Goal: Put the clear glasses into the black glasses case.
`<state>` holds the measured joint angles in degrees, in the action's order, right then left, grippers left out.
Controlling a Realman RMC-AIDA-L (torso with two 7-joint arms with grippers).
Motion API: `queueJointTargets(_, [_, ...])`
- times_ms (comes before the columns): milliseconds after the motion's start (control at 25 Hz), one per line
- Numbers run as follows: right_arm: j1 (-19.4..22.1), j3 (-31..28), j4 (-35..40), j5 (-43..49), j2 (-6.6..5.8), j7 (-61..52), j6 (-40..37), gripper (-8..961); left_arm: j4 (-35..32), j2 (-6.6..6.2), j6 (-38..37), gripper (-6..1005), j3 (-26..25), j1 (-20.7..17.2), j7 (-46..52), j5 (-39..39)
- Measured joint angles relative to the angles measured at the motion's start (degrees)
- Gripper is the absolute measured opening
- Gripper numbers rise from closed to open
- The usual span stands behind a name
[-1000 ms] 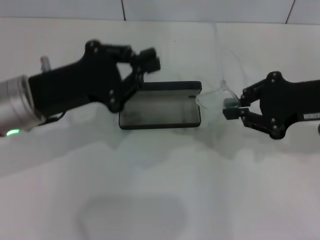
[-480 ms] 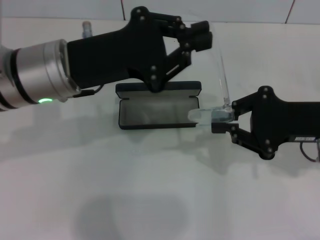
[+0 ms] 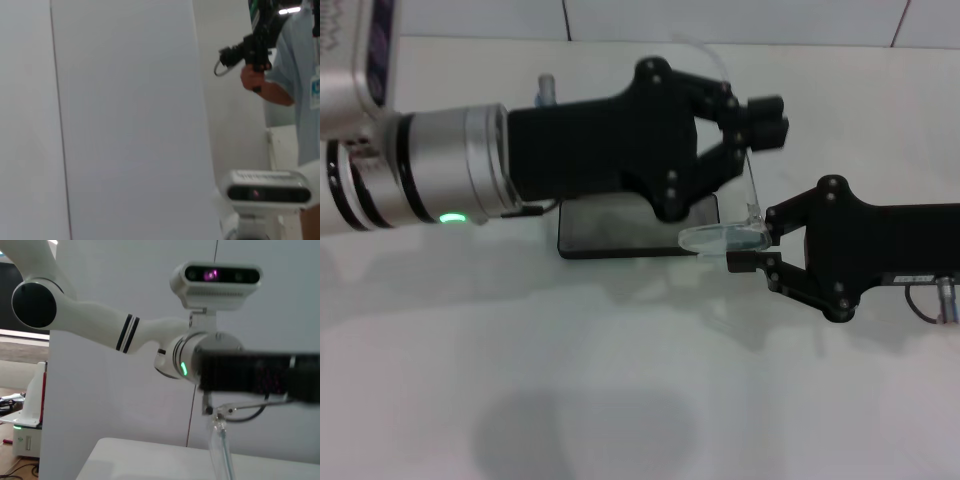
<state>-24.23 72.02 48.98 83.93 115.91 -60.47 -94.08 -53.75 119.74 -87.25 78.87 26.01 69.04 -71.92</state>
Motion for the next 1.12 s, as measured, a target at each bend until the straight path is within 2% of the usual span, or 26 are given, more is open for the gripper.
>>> queueJointTargets(560, [-0.3, 0.0, 2.2, -0.6, 0.10, 0.9, -0.2, 109, 3.3, 0.06, 0.0, 94, 3.8, 0.3, 0.6, 1.1])
queueJointTargets(680, [0.0, 0.1, 2.2, -1.3, 0.20, 1.6, -0.6, 109, 2.8, 0.05, 0.0, 94, 3.6, 0.0, 0.2, 1.7])
queueJointTargets(880, [0.4, 1.0, 2.2, -1.5, 0.16, 3.1, -0.9, 109, 1.6, -0.12, 0.1, 93, -0.1, -0.7, 0.1, 3.1])
queueJointTargets(1120, [0.9, 2.0, 2.2, -1.6, 0.12, 5.7, -0.9, 108, 1.6, -0.34, 0.1, 93, -1.0, 0.3, 0.8, 1.4])
